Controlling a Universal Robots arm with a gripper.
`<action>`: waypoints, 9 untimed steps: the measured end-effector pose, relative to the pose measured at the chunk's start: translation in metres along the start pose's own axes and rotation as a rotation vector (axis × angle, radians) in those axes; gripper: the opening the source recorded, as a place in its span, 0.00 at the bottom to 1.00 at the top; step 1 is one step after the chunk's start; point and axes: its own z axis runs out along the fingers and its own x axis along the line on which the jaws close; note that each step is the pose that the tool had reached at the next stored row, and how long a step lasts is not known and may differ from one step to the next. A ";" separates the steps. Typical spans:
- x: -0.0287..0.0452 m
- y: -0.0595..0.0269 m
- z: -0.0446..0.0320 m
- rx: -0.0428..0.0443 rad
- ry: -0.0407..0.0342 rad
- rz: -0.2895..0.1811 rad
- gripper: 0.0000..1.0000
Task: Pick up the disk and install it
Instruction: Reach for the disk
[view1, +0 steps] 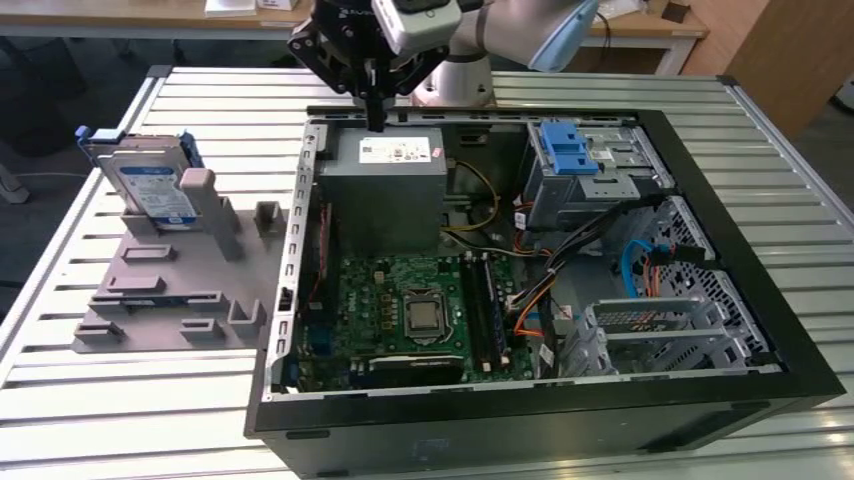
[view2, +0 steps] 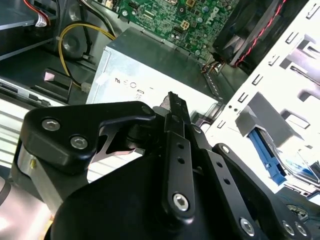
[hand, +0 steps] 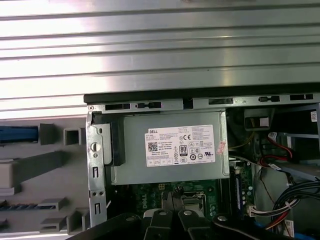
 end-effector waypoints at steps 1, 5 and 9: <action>0.0007 0.0000 0.0000 0.0001 0.0006 0.000 0.11; 0.0056 -0.0003 0.0004 0.0002 0.0021 0.000 0.11; 0.0098 -0.0007 0.0008 0.0002 0.0040 0.000 0.11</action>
